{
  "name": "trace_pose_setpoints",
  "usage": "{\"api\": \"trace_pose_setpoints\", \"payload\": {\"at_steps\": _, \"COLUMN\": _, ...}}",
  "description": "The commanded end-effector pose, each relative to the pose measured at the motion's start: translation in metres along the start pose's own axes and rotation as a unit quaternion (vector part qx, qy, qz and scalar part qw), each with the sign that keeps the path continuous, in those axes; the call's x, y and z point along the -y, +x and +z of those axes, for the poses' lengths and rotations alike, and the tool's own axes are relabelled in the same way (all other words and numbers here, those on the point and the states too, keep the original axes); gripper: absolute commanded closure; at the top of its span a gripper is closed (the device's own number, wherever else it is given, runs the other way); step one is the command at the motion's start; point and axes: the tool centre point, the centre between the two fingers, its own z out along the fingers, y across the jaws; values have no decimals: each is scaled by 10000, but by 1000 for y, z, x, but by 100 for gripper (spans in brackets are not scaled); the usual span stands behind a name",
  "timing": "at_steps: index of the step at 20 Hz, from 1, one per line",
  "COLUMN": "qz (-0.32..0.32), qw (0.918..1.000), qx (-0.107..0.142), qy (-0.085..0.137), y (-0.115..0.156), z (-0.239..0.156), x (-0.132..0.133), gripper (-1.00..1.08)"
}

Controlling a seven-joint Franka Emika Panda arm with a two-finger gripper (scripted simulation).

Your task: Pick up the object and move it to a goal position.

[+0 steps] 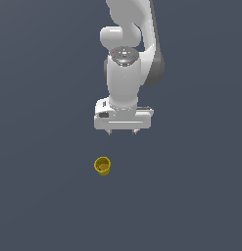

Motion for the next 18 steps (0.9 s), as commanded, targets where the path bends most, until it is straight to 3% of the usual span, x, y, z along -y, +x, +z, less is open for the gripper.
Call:
{"api": "trace_pose_setpoints", "payload": {"at_steps": 1, "qz": 0, "qw": 10000, "qx": 0, "qy": 0, "y": 0, "z": 0, "x": 0, "gripper": -92}}
{"api": "trace_pose_setpoints", "payload": {"at_steps": 11, "qz": -209, "qw": 9996, "qx": -161, "qy": 48, "y": 3, "z": -15, "x": 34, "gripper": -92}}
{"api": "trace_pose_setpoints", "payload": {"at_steps": 18, "qz": -117, "qw": 9998, "qx": -140, "qy": 50, "y": 7, "z": -11, "x": 29, "gripper": -92}}
